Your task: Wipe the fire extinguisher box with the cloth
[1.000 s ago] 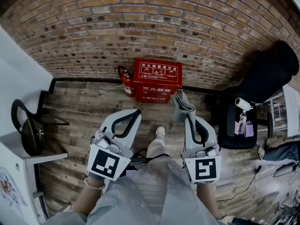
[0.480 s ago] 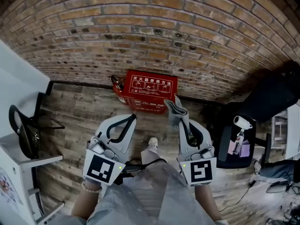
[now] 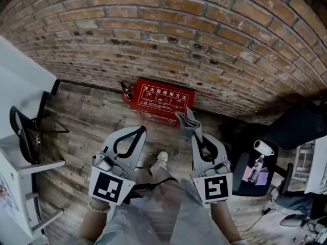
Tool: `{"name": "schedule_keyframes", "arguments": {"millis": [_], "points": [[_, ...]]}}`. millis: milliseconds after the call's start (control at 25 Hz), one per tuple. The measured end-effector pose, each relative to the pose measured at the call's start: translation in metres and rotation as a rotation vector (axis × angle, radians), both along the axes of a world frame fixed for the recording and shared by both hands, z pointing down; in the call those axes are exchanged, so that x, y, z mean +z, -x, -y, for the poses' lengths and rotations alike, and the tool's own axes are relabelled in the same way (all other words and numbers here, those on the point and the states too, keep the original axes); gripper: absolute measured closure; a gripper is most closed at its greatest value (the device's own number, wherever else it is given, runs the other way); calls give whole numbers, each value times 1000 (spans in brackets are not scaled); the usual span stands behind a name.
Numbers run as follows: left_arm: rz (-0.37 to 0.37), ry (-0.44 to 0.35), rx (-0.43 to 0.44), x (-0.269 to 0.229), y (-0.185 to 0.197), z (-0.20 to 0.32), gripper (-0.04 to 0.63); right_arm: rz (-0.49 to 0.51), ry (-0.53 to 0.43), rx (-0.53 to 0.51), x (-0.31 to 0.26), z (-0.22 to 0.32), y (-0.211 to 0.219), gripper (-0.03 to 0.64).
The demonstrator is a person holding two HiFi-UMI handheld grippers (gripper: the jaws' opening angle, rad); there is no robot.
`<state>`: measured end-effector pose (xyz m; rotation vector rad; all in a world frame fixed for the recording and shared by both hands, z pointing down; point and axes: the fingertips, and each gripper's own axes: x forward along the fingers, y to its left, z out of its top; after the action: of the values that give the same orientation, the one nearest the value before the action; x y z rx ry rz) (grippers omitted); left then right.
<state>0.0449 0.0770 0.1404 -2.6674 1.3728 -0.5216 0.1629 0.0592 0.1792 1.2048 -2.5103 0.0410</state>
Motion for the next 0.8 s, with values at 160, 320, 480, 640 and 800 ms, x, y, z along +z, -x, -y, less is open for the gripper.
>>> {"name": "schedule_keyframes", "arguments": {"millis": [160, 320, 480, 640, 800], "points": [[2, 16, -19, 6, 1, 6, 603, -12, 21, -28, 12, 5, 3, 598], [9, 28, -25, 16, 5, 13, 603, -25, 39, -39, 24, 14, 8, 598], [5, 32, -23, 26, 11, 23, 603, -34, 56, -40, 36, 24, 15, 598], [-2, 55, -32, 40, 19, 38, 601, -20, 85, -32, 50, 38, 24, 598], [-9, 67, -42, 53, 33, 51, 601, -20, 118, -34, 67, 52, 36, 598]]}}
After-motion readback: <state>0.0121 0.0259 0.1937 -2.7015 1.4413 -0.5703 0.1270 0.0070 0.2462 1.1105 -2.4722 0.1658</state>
